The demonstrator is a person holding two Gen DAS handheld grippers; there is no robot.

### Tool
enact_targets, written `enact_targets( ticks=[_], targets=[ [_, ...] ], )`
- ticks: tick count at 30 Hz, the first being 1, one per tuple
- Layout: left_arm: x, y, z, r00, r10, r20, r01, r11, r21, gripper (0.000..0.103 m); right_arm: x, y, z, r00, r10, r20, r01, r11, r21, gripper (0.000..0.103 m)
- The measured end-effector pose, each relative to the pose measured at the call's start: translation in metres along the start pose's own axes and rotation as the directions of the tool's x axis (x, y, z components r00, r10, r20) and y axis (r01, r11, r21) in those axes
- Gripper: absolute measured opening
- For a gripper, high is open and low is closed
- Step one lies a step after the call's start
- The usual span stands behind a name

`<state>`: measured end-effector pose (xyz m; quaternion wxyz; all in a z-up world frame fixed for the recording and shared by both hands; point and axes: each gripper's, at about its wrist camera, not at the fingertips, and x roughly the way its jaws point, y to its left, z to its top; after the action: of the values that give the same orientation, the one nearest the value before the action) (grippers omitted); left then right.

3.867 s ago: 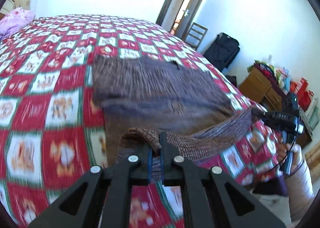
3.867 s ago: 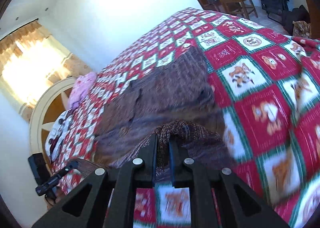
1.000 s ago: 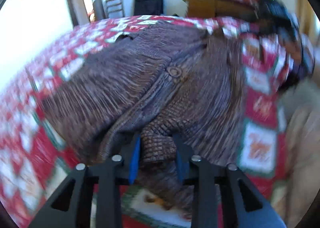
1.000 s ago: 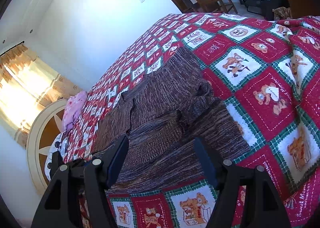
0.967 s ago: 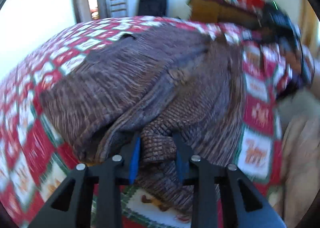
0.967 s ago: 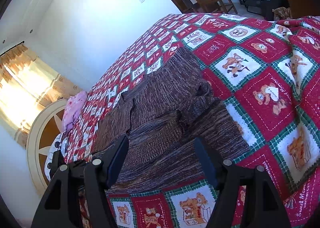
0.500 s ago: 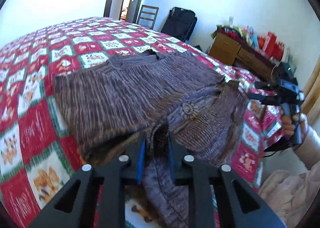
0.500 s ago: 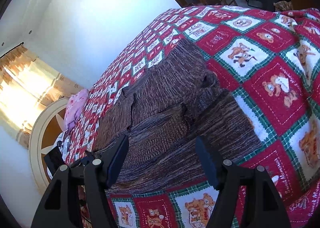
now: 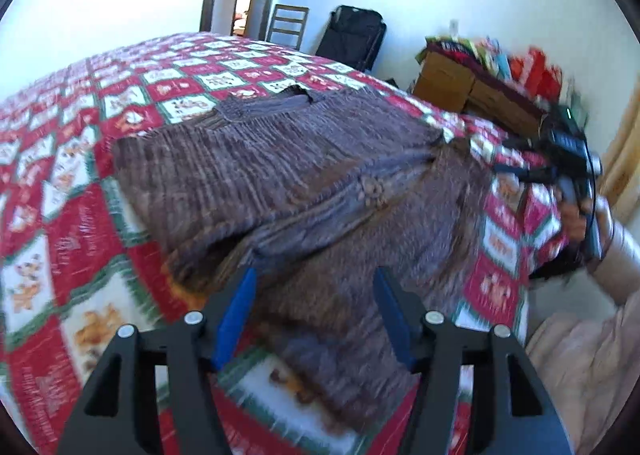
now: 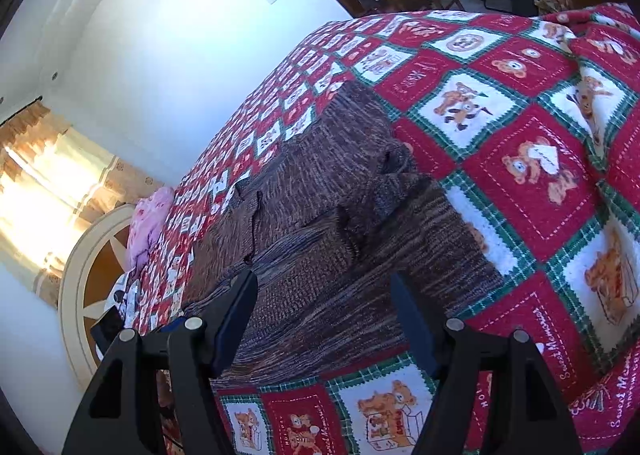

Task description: Fold small clothes

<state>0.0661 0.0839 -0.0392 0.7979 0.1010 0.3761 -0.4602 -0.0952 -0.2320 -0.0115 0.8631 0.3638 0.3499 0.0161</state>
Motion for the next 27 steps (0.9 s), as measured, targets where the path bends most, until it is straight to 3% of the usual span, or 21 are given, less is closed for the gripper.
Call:
enact_targets(
  ticks=[5,8,13,14,15,16,17,18,21,24,27],
  targets=[
    [0.002,-0.014,-0.015,0.991,0.129,-0.046,-0.117,0.97,0.213,0.063,0.009,0.008,-0.002,1.0,0.009,-0.02,-0.009,1.0,-0.016,0.07],
    [0.016,-0.013,-0.016,0.977,0.196,-0.08,-0.166,0.944,0.286,0.064,0.011,0.009,-0.003,1.0,0.009,-0.026,-0.01,1.0,-0.015,0.07],
    [0.025,-0.023,-0.006,0.978,0.203,-0.041,-0.172,0.906,0.387,0.065,0.004,0.007,-0.004,1.0,-0.005,-0.013,0.005,1.0,-0.009,0.07],
    [0.027,-0.025,-0.004,0.98,0.197,-0.027,-0.168,0.895,0.414,0.062,0.002,0.006,-0.003,1.0,-0.007,-0.009,0.007,1.0,-0.003,0.07],
    [0.028,-0.026,-0.003,0.981,0.193,-0.016,-0.168,0.89,0.423,0.052,0.001,0.005,-0.003,1.0,-0.008,-0.007,0.008,1.0,0.0,0.07],
    [0.031,-0.025,-0.001,0.986,0.166,-0.022,-0.142,0.898,0.416,0.025,0.001,0.004,-0.003,1.0,-0.009,-0.004,0.009,1.0,0.002,0.07],
    [0.034,-0.024,0.001,0.99,0.134,-0.042,-0.107,0.913,0.393,0.01,0.0,0.003,-0.003,1.0,-0.013,-0.004,0.013,1.0,0.005,0.07],
    [0.037,-0.02,0.003,0.992,0.114,-0.058,-0.086,0.931,0.355,0.008,0.0,0.002,-0.003,1.0,-0.016,-0.003,0.016,1.0,0.008,0.07],
    [0.033,-0.018,0.003,0.994,0.104,-0.041,-0.087,0.948,0.308,0.008,-0.002,0.001,-0.001,1.0,-0.02,0.003,0.02,1.0,0.011,0.07],
    [0.012,-0.013,0.007,0.998,0.031,0.046,-0.037,0.989,0.144,0.008,-0.007,-0.002,0.005,0.999,-0.024,0.026,0.023,1.0,0.004,0.07],
    [-0.007,-0.006,0.013,0.99,-0.017,0.138,0.02,1.0,-0.016,0.008,-0.013,-0.003,0.017,0.996,-0.075,0.046,0.076,0.996,-0.039,0.07]
  ],
)
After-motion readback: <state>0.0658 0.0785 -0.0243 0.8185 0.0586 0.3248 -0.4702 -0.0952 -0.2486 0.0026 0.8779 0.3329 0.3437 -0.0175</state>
